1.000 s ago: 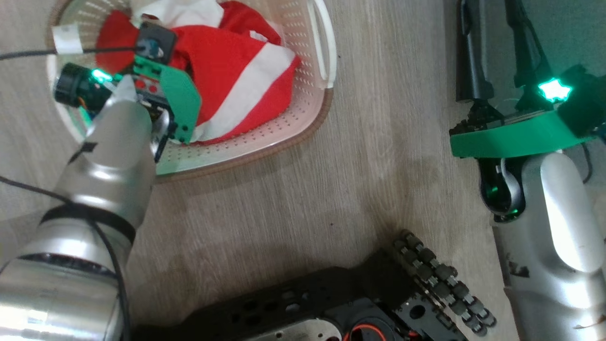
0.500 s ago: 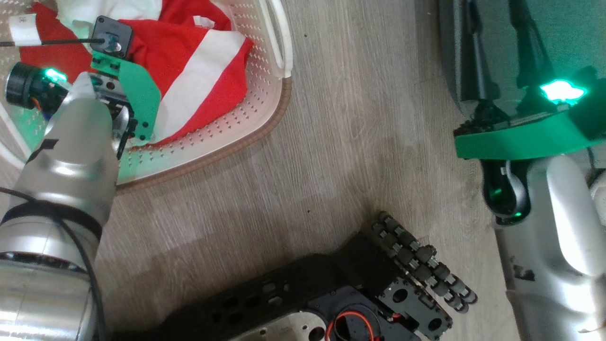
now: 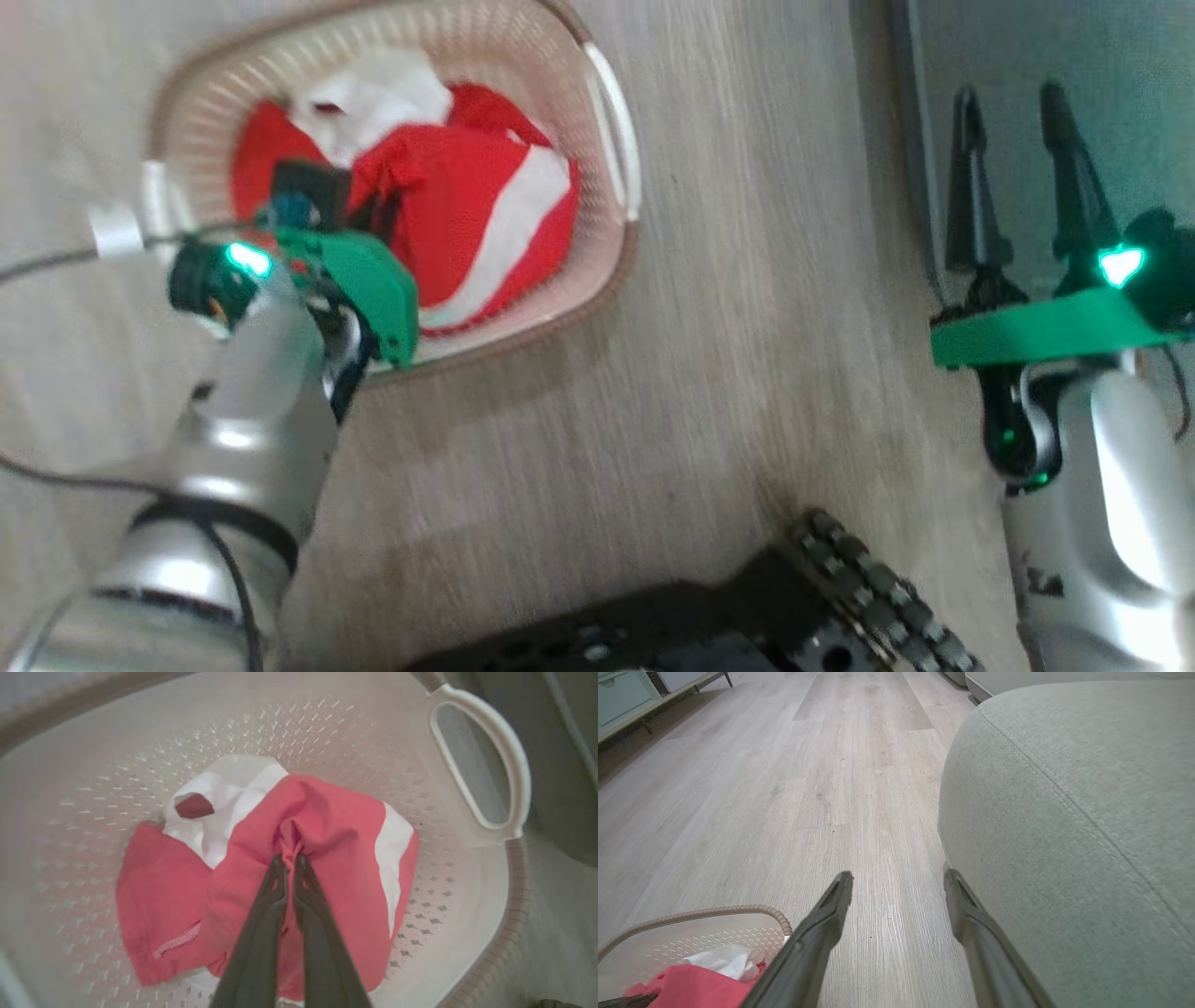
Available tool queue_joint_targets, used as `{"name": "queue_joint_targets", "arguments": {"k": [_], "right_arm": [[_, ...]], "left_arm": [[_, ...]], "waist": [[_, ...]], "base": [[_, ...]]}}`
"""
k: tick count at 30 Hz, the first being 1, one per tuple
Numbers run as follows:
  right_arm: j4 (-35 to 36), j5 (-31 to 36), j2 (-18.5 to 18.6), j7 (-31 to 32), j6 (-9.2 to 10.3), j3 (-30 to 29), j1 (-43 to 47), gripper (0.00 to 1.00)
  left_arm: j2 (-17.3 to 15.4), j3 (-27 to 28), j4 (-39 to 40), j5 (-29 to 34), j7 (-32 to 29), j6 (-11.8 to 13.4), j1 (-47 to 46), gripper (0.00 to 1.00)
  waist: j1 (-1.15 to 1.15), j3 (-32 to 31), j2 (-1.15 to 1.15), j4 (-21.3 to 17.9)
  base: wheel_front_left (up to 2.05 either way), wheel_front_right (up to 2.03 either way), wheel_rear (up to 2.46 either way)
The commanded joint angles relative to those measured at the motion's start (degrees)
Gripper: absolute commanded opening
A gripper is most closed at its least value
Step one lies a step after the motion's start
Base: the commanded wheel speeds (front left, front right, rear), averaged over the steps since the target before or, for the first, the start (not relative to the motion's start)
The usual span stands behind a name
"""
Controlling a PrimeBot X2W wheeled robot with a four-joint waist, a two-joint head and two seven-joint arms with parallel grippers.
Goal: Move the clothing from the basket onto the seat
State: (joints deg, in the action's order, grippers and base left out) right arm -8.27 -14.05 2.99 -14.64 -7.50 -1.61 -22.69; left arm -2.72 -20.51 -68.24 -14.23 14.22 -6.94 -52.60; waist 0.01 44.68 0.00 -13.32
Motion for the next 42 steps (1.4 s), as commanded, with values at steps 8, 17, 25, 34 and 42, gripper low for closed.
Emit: {"name": "queue_joint_targets", "arguments": {"k": [8, 17, 25, 34, 42], "right_arm": [[-1.04, 2.84, -0.12, -0.36, 0.01, -1.41, 7.38, 1.00], [-3.06, 5.20, -0.12, -0.36, 0.01, -2.40, 13.61, 1.00], [-4.99, 8.39, 0.76, -0.36, 0.01, -2.70, 18.24, 1.00], [-6.72, 9.91, 2.85, -0.36, 0.01, -1.74, 20.62, 1.00], [-7.54, 10.00, 3.02, -0.36, 0.01, -0.95, 20.19, 1.00]], "left_arm": [[-0.86, 5.00, 19.41, -4.92, 0.76, -0.45, 15.16, 0.00], [-2.72, 12.67, 37.90, -5.75, 0.77, 1.78, 30.72, 0.00], [-5.04, 18.61, 44.21, -5.77, 0.77, 3.77, 40.07, 0.00], [-5.78, 19.72, 44.53, -6.30, 0.77, 4.15, 43.11, 0.00], [-5.81, 19.04, 44.69, -6.41, 0.69, 4.20, 42.92, 0.00]], "waist": [[-0.01, -20.21, 0.00, 11.22], [-0.01, -32.54, 0.00, 15.14], [-0.01, -40.77, 0.00, 17.09], [-0.01, -44.62, 0.00, 18.39], [-0.01, -44.80, 0.00, 18.77]], "base": [[0.00, 0.00, 0.00], [0.00, 0.00, 0.00], [0.00, 0.00, 0.00], [0.00, 0.00, 0.00], [0.00, 0.00, 0.00]]}}
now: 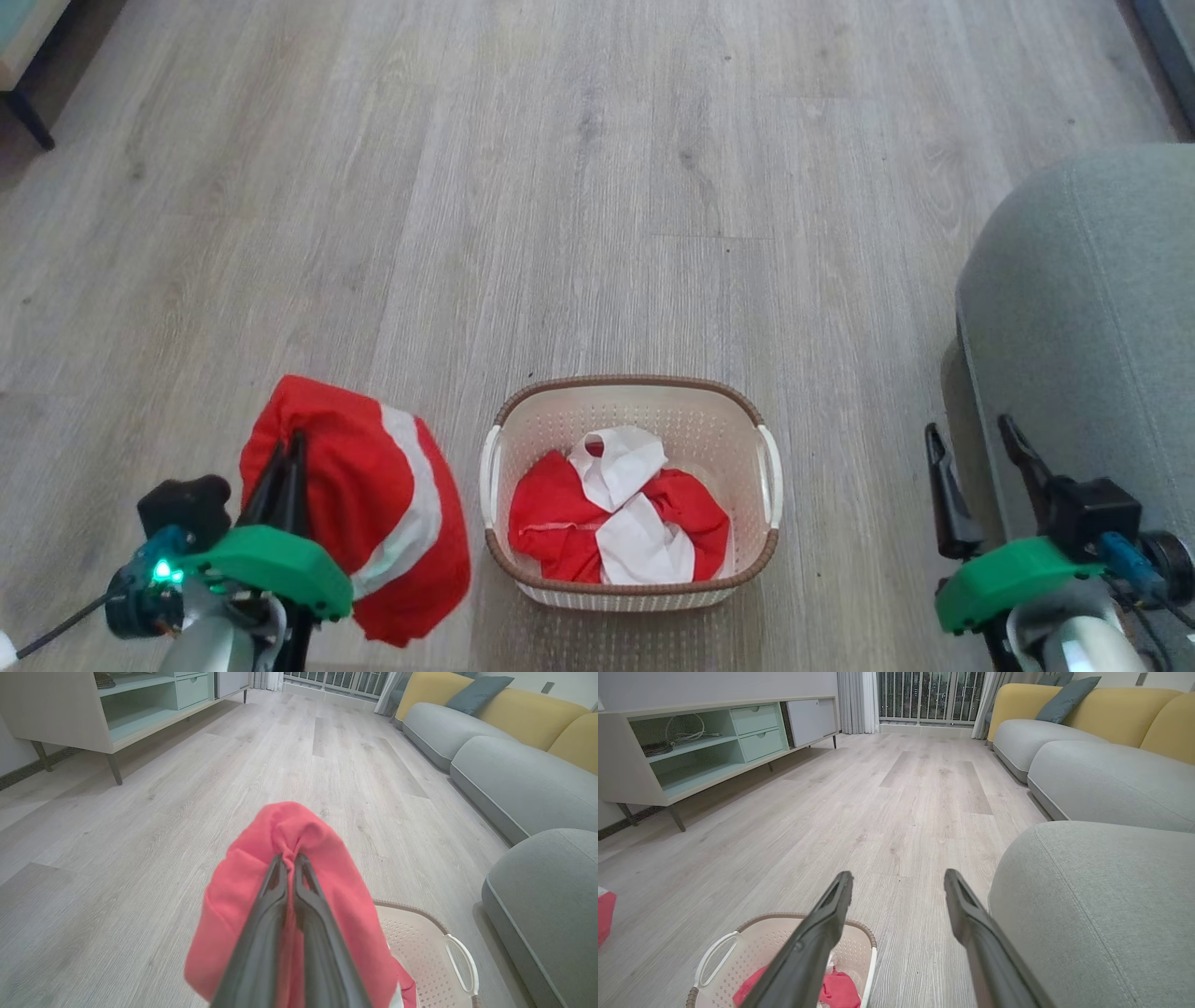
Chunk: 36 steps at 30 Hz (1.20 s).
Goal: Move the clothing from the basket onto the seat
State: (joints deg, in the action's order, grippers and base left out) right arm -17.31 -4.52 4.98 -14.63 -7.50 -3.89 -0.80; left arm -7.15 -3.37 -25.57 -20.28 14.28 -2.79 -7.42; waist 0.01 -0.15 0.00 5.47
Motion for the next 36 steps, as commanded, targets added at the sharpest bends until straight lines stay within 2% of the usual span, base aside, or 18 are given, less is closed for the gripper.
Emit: {"name": "queue_joint_targets", "arguments": {"k": [1, 19, 24, 33, 36], "right_arm": [[1.41, 0.48, 1.01, -0.37, 0.01, 1.53, -1.81, 1.00], [1.97, -0.04, 0.84, -0.37, 0.01, 3.77, -2.83, 1.00], [2.75, -0.69, 0.91, -0.37, 0.01, 11.09, -5.24, 1.00], [2.17, -5.43, 0.08, -0.37, 0.01, 31.14, -12.53, 1.00], [1.45, -6.68, -0.16, -0.37, 0.01, 34.32, -14.38, 1.00]], "left_arm": [[-1.39, 1.79, 1.95, -0.40, 0.63, 0.02, -2.35, 0.00], [-1.75, 0.94, 1.64, -0.76, 0.60, 0.54, -2.69, 0.00], [-1.33, -1.24, 3.36, -0.79, -0.29, -0.96, -4.26, 0.00], [2.18, -9.70, 10.79, -0.97, -4.87, -2.92, -7.99, 0.00], [2.87, -12.24, 12.17, -1.14, -5.83, -3.18, -8.68, 0.00]], "waist": [[-0.01, 0.04, 0.00, -0.07], [-0.01, -0.14, 0.00, -1.33], [-0.01, -0.12, 0.00, -1.52], [-0.01, -0.28, 0.00, -0.76], [-0.01, -0.24, 0.00, -0.55]], "base": [[0.00, 0.00, 0.00], [0.00, 0.00, 0.00], [0.00, 0.00, 0.00], [0.00, 0.00, 0.00], [0.00, 0.00, 0.00]]}}
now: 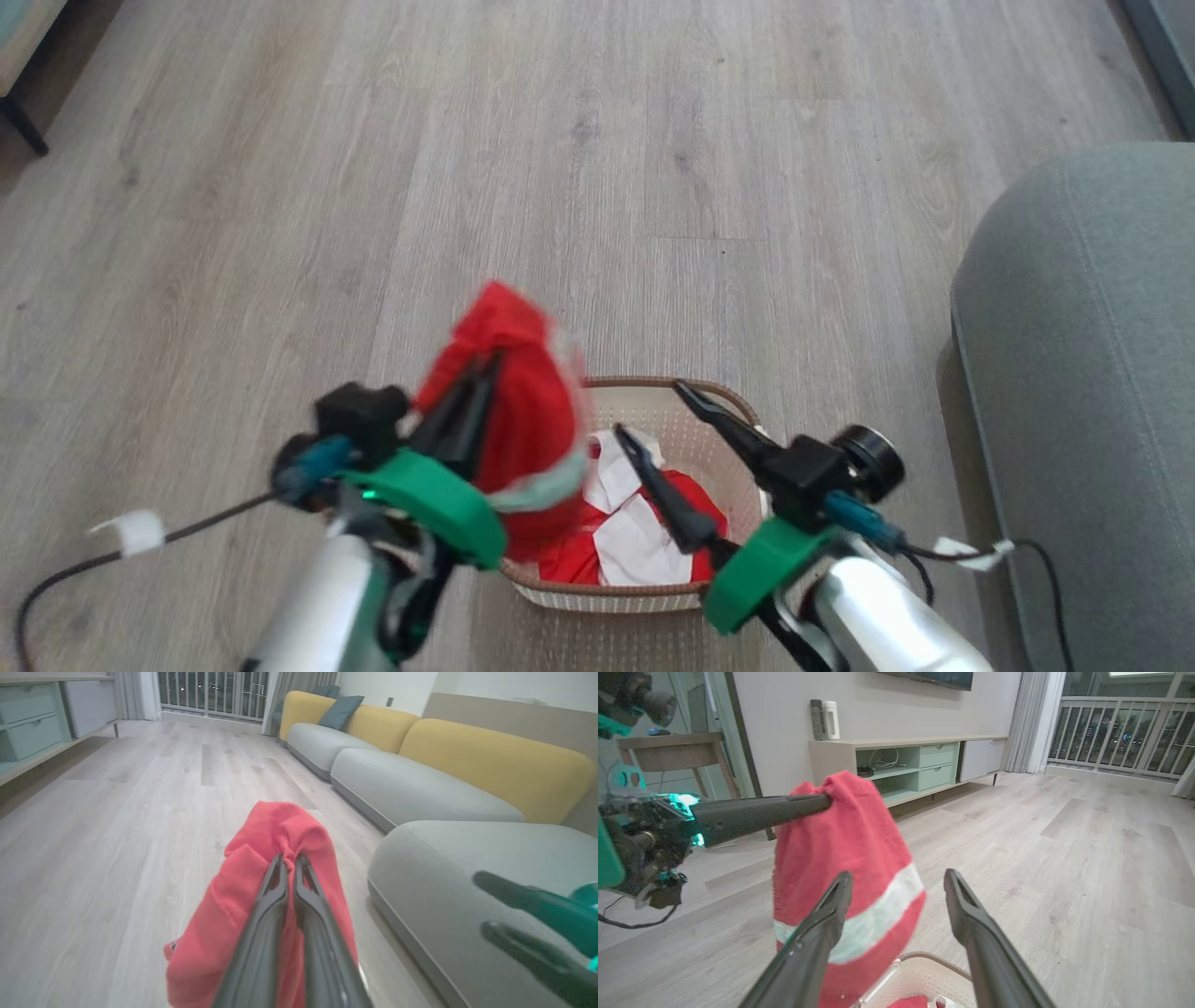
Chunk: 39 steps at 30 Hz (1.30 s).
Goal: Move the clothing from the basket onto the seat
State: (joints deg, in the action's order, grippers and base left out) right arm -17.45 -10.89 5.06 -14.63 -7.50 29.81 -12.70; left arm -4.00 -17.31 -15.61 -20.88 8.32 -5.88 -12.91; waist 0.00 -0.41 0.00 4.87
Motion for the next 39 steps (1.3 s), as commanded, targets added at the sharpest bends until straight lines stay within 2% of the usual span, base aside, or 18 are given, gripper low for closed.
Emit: {"name": "queue_joint_targets", "arguments": {"k": [1, 7, 12, 13, 14, 20, 21, 23, 24, 25, 29, 39], "right_arm": [[1.26, -0.90, -0.36, -0.37, 0.01, 1.82, -3.32, 1.00], [-1.46, -1.87, -1.14, -0.37, 0.01, 3.66, -6.93, 1.00], [-7.83, -2.89, -1.51, -0.37, 0.01, 6.10, -8.71, 0.99], [-8.52, -3.64, -1.56, -0.37, 0.01, 6.71, -9.03, 0.36], [-8.82, -4.44, -1.59, -0.37, 0.01, 7.45, -9.33, 0.00], [-8.66, -8.62, -0.45, -0.37, 0.01, 10.74, -10.66, 0.00], [-8.52, -8.92, -0.11, -0.37, 0.01, 10.71, -10.73, 0.00], [-8.29, -9.37, 0.62, -0.37, 0.01, 10.43, -10.78, 0.00], [-8.12, -9.43, 1.03, -0.37, 0.01, 10.11, -10.78, 0.00], [-7.98, -9.49, 1.46, -0.37, 0.01, 9.74, -10.71, 0.00], [-7.47, -9.54, 3.63, -0.37, 0.01, 7.70, -10.30, 0.00], [-5.51, -7.74, 9.21, -0.37, 0.01, -1.16, -7.66, 0.00]], "left_arm": [[0.02, 0.42, 2.85, -0.75, -0.24, -0.19, -3.48, 0.00], [0.95, -7.59, 6.77, -2.93, -2.06, -0.59, -4.53, 0.00], [1.10, -16.20, 12.13, -7.86, -3.03, -0.81, -5.09, 0.00], [1.10, -17.23, 12.60, -8.52, -3.26, -0.75, -5.20, 0.00], [1.11, -17.99, 12.88, -9.19, -3.53, -0.60, -5.27, 0.00], [0.99, -18.48, 11.57, -10.33, -3.77, 0.96, -5.68, 0.00], [0.96, -18.19, 10.95, -10.57, -3.64, 1.17, -5.56, 0.16], [0.35, -17.88, 9.67, -9.95, -3.11, 1.58, -5.69, 0.66], [0.12, -17.66, 9.02, -9.73, -2.69, 1.80, -5.66, 0.96], [-0.15, -17.53, 8.37, -9.44, -2.28, 1.98, -5.65, 1.00], [-0.78, -17.21, 5.74, -8.48, -0.31, 2.53, -5.51, 1.00], [-0.05, -19.86, 1.90, -8.58, 3.84, 1.11, -4.75, 1.00]], "waist": [[0.00, 0.04, 0.00, 0.15], [0.00, 0.17, 0.00, 0.64], [0.00, 0.10, 0.00, 0.93], [0.00, 0.11, 0.00, 0.92], [0.00, 0.14, 0.00, 0.87], [0.00, 0.41, 0.00, -0.36], [0.00, 0.46, 0.00, -0.68], [0.00, 0.64, 0.00, -1.55], [0.00, 0.71, 0.00, -2.10], [0.00, 0.78, 0.00, -2.76], [0.00, 1.36, 0.00, -6.43], [0.00, 3.22, 0.00, -19.73]], "base": [[0.00, 0.00, 0.00], [0.00, 0.00, 0.00], [0.00, 0.00, 0.00], [0.00, 0.00, 0.00], [0.00, 0.00, 0.00], [0.00, 0.00, 0.00], [0.00, 0.00, 0.00], [0.00, 0.00, 0.00], [0.00, 0.00, 0.00], [0.00, 0.00, 0.00], [0.00, 0.00, 0.00], [0.00, 0.00, 0.00]]}}
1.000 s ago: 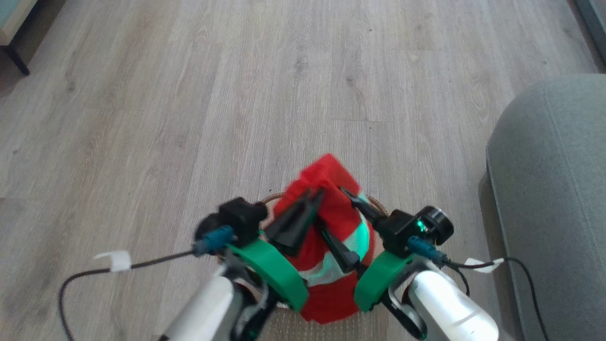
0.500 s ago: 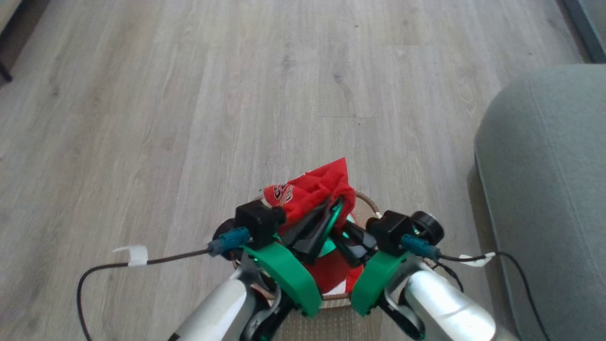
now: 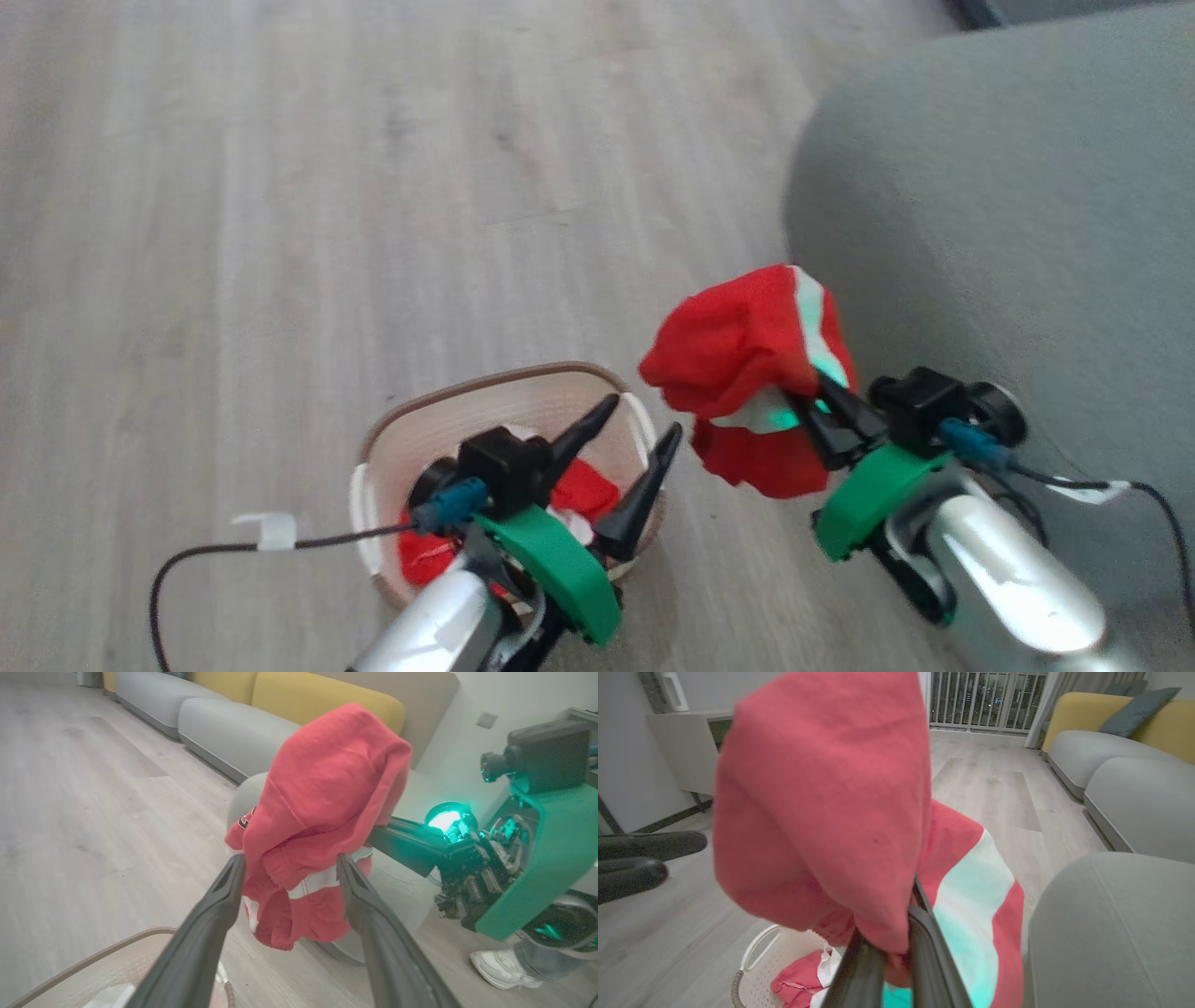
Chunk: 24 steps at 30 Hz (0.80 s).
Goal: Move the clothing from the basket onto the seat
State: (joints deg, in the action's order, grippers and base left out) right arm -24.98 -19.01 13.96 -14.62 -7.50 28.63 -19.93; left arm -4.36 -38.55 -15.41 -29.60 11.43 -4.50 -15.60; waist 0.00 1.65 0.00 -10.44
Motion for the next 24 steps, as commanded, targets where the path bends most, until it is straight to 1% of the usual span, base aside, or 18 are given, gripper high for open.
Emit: {"name": "queue_joint_targets", "arguments": {"k": [1, 4, 5, 9, 13, 15, 16, 18, 20, 21, 24], "right_arm": [[2.15, 0.79, 0.54, -0.38, 0.01, -0.83, -0.30, 0.00], [2.65, 1.54, 0.64, -0.38, 0.01, -3.70, 0.13, 0.00], [2.65, 1.54, 0.64, -0.38, 0.01, -3.70, 0.13, 0.00], [3.57, 2.26, 0.24, -0.38, 0.01, -6.71, 0.06, 0.00], [4.69, 2.44, -0.71, -0.38, 0.01, -9.90, -0.81, 0.00], [5.08, 2.41, -1.15, -0.38, 0.01, -11.62, -1.83, 0.00], [5.29, 1.28, -1.81, -0.38, 0.01, -12.71, -2.69, 0.00], [4.87, 1.95, -1.34, -0.38, 0.01, -15.24, -5.94, 0.00], [3.75, 1.05, -1.75, -0.38, 0.01, -19.26, -10.12, 0.00], [3.17, 2.10, -1.17, -0.38, 0.01, -21.24, -12.64, 0.00], [0.78, 3.86, -0.96, -0.38, 0.01, -28.54, -20.79, 0.00]], "left_arm": [[0.43, 0.90, 1.73, 0.09, 1.04, -0.44, -1.97, 1.00], [0.71, -0.53, 1.47, 0.01, 1.58, -0.83, -1.95, 1.00], [0.71, -0.53, 1.47, 0.01, 1.58, -0.83, -1.95, 1.00], [0.86, -1.51, 1.02, 0.30, 1.97, -1.06, -2.75, 1.00], [0.62, -1.78, 1.36, 1.10, 2.11, -1.12, -4.38, 1.00], [0.23, -1.71, 1.84, 1.57, 2.01, -1.14, -5.61, 1.00], [-0.06, -1.48, 2.10, 1.84, 1.93, -1.04, -6.35, 1.00], [-0.97, -1.13, 2.80, 2.68, 1.31, -0.88, -8.27, 1.00], [-1.83, -0.86, 3.89, 3.44, 0.53, -0.92, -10.41, 1.00], [-2.27, -0.64, 4.59, 3.87, 0.19, -0.89, -11.57, 1.00], [-3.90, 0.75, 6.94, 5.02, -0.47, -0.36, -14.81, 1.00]], "waist": [[0.00, 1.56, 0.00, -5.73], [0.00, 2.60, 0.00, -8.46], [0.00, 2.60, 0.00, -8.46], [0.00, 4.40, 0.00, -10.43], [0.00, 7.64, 0.00, -10.77], [0.00, 10.36, 0.00, -10.46], [0.00, 11.95, 0.00, -10.32], [0.00, 15.87, 0.00, -9.89], [0.00, 20.16, 0.00, -8.94], [0.00, 22.47, 0.00, -8.26], [0.00, 29.65, 0.00, -6.18]], "base": [[0.00, 0.00, 0.00], [0.00, 0.00, 0.00], [0.00, 0.00, 0.00], [0.00, 0.00, 0.00], [0.00, 0.00, 0.00], [0.00, 0.00, 0.00], [0.00, 0.00, 0.00], [0.00, 0.00, 0.00], [0.00, 0.00, 0.00], [0.00, 0.00, 0.00], [0.00, 0.00, 0.00]]}}
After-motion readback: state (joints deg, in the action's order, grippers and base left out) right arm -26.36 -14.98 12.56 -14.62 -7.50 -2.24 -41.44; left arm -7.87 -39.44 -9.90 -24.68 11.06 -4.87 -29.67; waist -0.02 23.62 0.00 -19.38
